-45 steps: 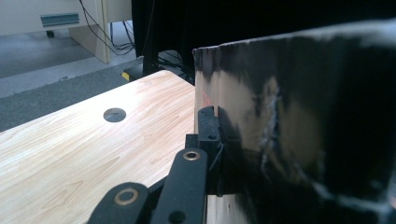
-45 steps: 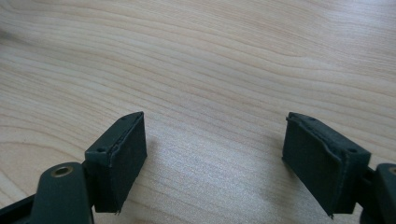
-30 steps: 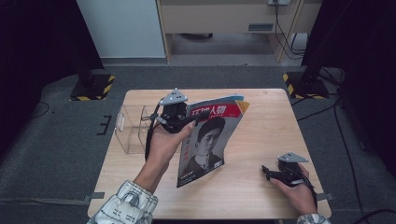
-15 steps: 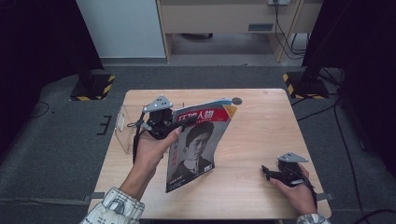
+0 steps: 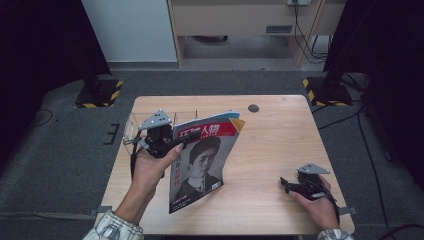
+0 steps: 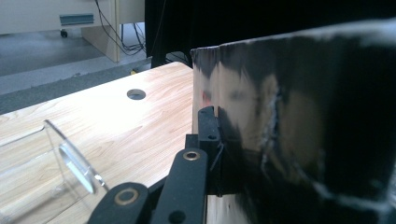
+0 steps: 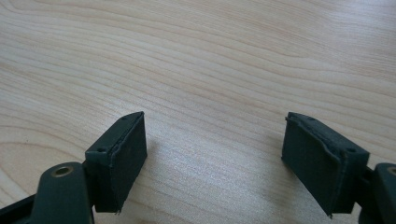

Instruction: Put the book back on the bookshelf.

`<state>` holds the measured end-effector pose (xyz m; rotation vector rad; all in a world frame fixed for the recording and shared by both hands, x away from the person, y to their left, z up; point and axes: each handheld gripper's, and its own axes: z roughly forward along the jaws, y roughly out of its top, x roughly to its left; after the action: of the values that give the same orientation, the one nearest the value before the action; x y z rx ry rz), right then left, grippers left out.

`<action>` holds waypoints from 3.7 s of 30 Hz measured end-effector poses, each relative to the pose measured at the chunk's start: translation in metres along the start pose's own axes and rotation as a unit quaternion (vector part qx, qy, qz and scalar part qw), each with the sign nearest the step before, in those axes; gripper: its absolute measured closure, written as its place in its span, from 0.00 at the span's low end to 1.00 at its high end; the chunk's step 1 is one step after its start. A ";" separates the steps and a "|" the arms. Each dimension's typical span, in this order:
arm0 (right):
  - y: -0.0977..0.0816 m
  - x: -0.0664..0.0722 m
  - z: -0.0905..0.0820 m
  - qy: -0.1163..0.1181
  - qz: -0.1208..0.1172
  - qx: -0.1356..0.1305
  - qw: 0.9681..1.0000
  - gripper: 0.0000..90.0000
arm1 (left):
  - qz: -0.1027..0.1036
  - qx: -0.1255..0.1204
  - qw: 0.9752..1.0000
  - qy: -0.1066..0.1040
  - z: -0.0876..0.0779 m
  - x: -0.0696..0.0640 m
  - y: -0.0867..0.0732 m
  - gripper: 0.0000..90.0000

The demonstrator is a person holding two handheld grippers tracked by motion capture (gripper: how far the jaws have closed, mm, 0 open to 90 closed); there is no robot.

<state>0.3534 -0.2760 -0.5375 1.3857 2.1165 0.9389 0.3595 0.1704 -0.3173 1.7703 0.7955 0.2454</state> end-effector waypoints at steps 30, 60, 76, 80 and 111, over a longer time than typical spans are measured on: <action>0.000 0.000 0.000 0.005 -0.006 0.001 1.000 0.24 | -0.013 -0.016 0.999 0.043 -0.052 0.020 -0.020 0.96; 0.000 0.001 0.000 0.006 -0.007 -0.001 1.000 0.24 | -0.019 -0.034 0.997 0.067 -0.087 0.029 -0.028 0.96; 0.000 0.001 0.000 0.006 -0.005 0.000 1.000 0.24 | -0.031 -0.048 0.994 0.090 -0.117 0.038 -0.037 0.96; 0.000 0.001 0.000 0.006 -0.005 0.000 1.000 0.24 | -0.034 -0.051 0.994 0.092 -0.123 0.041 -0.039 0.96; 0.000 0.001 0.000 0.006 -0.004 0.000 1.000 0.24 | -0.046 -0.065 0.989 0.128 -0.155 0.055 -0.040 0.96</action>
<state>0.3533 -0.2745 -0.5376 1.3730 2.1298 0.9465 0.3023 0.3294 -0.3108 1.5931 1.0180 0.4607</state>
